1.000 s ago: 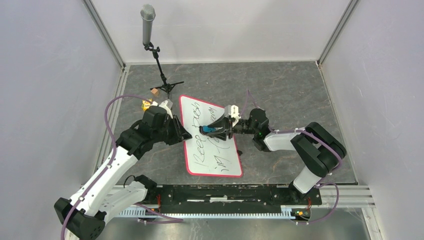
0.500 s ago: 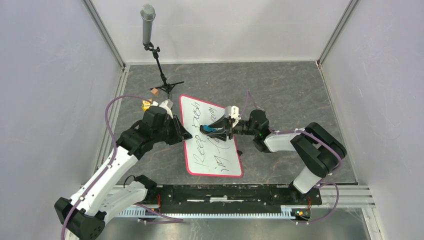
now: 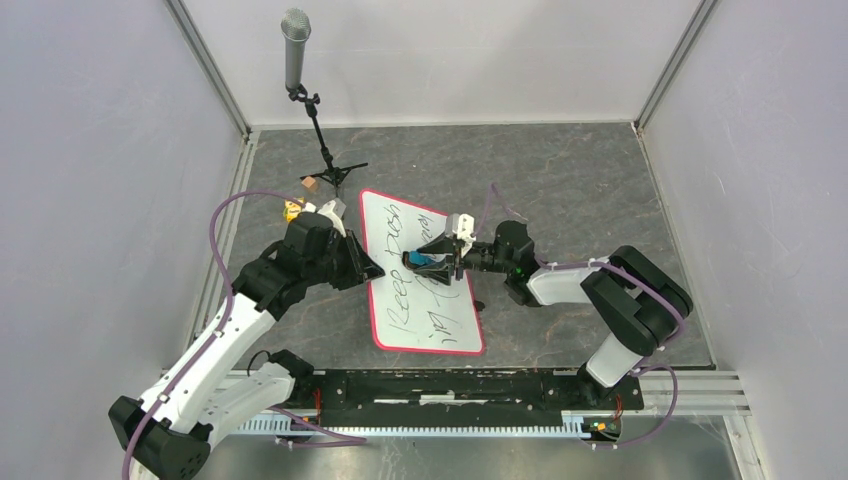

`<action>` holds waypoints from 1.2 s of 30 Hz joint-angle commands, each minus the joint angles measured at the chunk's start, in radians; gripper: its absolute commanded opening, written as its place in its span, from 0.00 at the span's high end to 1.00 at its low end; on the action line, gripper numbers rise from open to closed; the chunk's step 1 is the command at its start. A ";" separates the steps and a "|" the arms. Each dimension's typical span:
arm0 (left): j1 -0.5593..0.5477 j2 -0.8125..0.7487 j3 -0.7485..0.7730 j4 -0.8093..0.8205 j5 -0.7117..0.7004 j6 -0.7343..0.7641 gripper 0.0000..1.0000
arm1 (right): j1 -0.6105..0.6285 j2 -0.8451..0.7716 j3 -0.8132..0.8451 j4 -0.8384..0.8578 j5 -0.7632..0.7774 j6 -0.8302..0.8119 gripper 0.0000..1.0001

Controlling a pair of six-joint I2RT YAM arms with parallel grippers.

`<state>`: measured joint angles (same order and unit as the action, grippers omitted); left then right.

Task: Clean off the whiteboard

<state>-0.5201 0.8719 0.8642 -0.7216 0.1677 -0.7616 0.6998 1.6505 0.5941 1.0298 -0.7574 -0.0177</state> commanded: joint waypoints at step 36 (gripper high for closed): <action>0.003 -0.013 -0.034 0.023 -0.005 0.010 0.83 | -0.017 0.009 0.044 0.059 -0.072 0.072 0.47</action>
<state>-0.5182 0.8581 0.8494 -0.6998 0.1684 -0.7616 0.6853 1.6543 0.6041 1.0355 -0.8116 0.0460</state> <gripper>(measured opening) 0.239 0.569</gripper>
